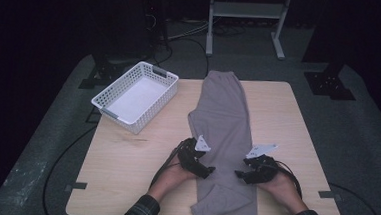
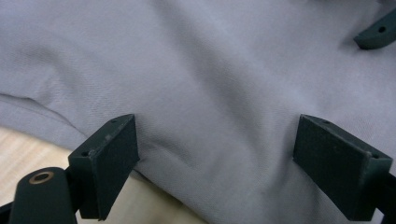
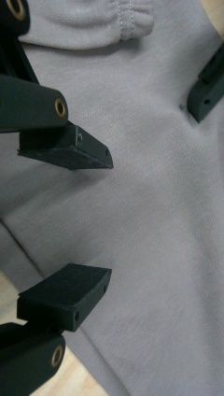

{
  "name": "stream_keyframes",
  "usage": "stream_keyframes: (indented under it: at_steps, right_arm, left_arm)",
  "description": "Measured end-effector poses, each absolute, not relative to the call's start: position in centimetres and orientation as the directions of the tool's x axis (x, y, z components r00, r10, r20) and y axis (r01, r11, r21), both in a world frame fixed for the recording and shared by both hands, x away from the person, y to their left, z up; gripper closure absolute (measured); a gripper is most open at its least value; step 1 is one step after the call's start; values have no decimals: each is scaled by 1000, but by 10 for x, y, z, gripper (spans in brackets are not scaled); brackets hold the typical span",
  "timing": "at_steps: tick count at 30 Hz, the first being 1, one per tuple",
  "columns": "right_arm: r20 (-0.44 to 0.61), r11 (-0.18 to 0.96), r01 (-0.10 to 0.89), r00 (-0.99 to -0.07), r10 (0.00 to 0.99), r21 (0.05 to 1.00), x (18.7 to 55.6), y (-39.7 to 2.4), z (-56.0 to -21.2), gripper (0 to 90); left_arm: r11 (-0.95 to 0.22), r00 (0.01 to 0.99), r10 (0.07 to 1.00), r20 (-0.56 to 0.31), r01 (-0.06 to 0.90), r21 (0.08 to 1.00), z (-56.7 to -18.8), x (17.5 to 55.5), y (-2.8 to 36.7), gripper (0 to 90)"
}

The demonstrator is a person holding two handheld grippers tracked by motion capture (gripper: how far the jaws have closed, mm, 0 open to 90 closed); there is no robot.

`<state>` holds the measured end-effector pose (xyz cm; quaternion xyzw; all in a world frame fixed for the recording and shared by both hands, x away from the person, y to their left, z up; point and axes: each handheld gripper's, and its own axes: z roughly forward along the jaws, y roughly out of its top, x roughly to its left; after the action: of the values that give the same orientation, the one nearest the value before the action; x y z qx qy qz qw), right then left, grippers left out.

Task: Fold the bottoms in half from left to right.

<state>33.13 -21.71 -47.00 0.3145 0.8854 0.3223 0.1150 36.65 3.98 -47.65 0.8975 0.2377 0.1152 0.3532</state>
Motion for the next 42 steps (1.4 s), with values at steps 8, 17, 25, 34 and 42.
stream_keyframes:
  at_steps: [8, 17, 25, 34, 42]
  right_arm:
    - [4, 586, 489, -770, 638, 646, 350, -217, -470, 395]
    - [4, 576, 492, -762, 647, 653, 378, -217, -471, 395]
    - [26, 564, 501, -763, 646, 656, 375, -219, -467, 385]
    - [92, 566, 447, -833, 546, 693, 358, -199, -455, 418]
    - [141, 606, 392, -897, 419, 693, 349, -168, -457, 448]
  left_arm:
    - [-636, 850, 526, 28, 372, 676, -475, 391, 42, 130]
    - [-635, 840, 542, 33, 384, 671, -474, 418, 41, 130]
    - [-610, 841, 542, -7, 399, 684, -472, 404, 45, 108]
    - [-580, 835, 550, -1, 383, 719, -460, 376, 75, 101]
    - [-565, 816, 577, 16, 386, 730, -456, 355, 109, 101]
